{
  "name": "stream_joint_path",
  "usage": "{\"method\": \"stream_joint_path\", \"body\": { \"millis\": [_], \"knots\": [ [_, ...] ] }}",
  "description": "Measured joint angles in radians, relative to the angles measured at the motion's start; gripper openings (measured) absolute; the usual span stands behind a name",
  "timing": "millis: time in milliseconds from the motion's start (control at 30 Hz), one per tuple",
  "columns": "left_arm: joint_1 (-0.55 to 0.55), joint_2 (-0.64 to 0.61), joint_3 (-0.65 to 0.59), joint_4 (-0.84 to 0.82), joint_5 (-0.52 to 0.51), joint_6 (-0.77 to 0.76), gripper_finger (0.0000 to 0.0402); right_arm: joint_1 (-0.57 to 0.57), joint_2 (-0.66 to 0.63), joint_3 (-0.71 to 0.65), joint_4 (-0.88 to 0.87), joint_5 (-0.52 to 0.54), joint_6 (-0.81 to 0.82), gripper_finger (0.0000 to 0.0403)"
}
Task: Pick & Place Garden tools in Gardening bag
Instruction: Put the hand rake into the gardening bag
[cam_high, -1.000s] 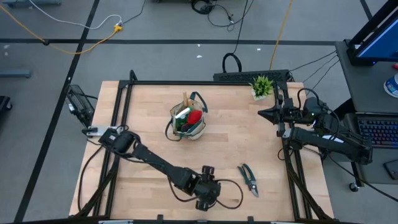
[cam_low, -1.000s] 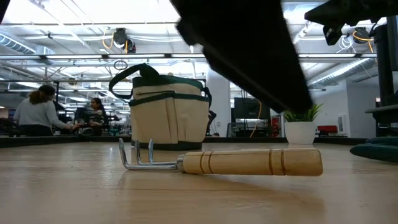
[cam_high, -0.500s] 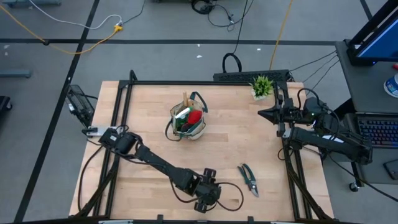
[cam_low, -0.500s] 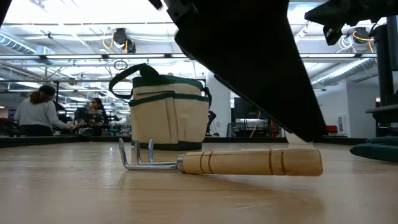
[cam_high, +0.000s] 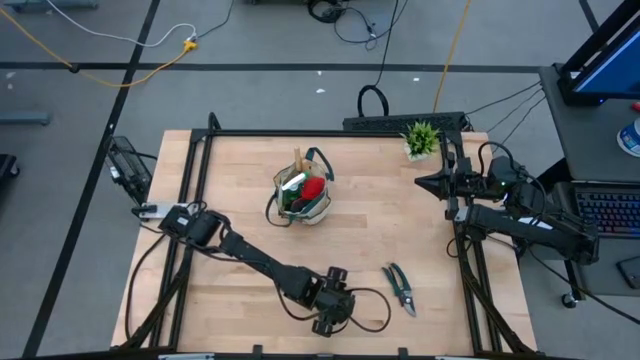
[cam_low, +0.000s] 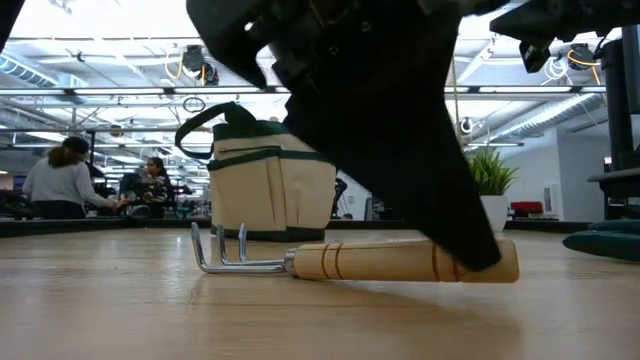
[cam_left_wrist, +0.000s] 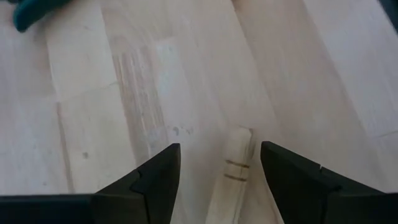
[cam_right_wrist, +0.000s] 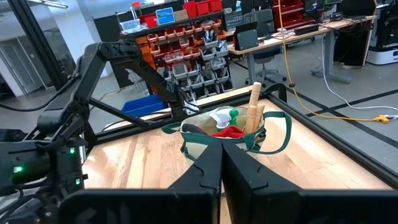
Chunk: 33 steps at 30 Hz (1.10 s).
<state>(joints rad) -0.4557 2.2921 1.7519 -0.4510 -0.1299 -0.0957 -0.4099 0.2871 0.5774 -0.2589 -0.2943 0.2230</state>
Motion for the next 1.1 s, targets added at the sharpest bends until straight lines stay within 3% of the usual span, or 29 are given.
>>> {"method": "stream_joint_path", "body": {
  "millis": [367,700,1100],
  "knots": [
    [-0.005,0.056,0.006,0.031,0.044,-0.011,0.0216,0.000,0.000,0.001,0.000,0.000,0.000,0.0000],
    [-0.003,0.060,0.004,0.033,0.057,-0.019,0.0069,0.000,0.000,0.001,-0.001,0.002,0.000,0.0000],
    [0.002,0.039,0.000,0.022,0.026,-0.121,0.0069,0.000,0.000,0.001,0.000,0.003,0.001,0.0000]
  ]
}}
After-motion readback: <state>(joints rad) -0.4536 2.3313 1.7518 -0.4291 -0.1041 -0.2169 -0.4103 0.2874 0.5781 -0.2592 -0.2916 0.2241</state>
